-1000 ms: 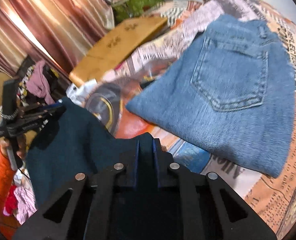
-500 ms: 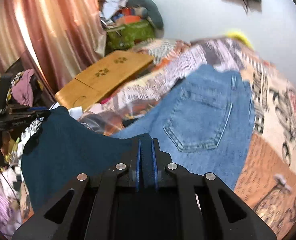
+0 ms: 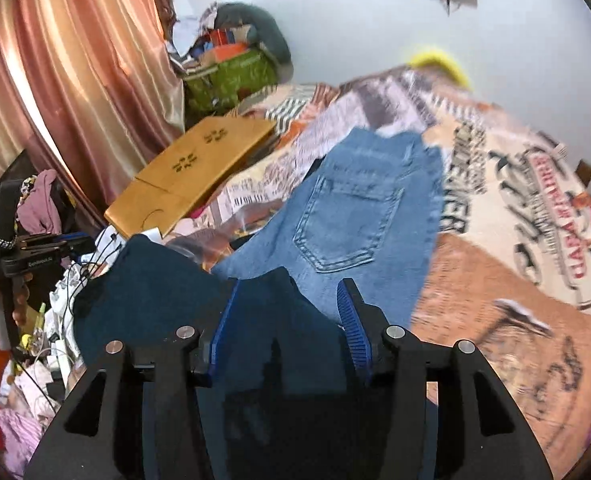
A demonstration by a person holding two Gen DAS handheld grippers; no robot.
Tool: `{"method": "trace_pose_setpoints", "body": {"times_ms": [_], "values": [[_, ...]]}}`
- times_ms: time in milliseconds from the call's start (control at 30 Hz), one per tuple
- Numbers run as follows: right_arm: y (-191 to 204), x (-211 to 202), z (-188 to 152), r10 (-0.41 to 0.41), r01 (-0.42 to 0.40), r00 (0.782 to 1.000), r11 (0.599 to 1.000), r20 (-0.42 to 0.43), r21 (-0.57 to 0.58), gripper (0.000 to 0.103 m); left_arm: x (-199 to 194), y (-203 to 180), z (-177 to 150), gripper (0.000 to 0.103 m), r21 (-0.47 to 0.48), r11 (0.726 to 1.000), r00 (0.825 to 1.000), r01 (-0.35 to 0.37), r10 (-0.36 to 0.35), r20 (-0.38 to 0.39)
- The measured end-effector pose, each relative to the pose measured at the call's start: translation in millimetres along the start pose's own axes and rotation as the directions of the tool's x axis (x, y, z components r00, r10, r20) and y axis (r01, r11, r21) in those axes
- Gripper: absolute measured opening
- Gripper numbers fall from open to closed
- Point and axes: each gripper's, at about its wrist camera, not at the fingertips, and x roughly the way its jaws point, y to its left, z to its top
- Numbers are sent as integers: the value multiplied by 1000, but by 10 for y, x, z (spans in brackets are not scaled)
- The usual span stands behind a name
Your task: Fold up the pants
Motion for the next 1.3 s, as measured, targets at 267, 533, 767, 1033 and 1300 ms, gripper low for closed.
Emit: {"method": "trace_pose_setpoints", "body": {"times_ms": [267,533,767,1033,1300], "values": [[180,-717,-273,-104,109,993,988,51,-110,59,-368,120,-340,58,-28,1000,1000,-4,4,2],[209,-848,-724,-97,97,995,990,-5,-100,60,-288,30,-810,58,-49,998,998,37,-40,-51],[29,-667,-1132,-72,75,995,996,-72,40,60,54,-78,-1100,58,-33,999,995,-23,19,-101],[-301,-474,-1486,-72,104,985,973,-154,207,60,-3,-123,-1082,37,-6,991,991,-130,130,-2],[-325,-561,-1655,-80,113,984,972,-160,207,60,97,86,-943,36,-35,990,990,-133,132,-40]]}}
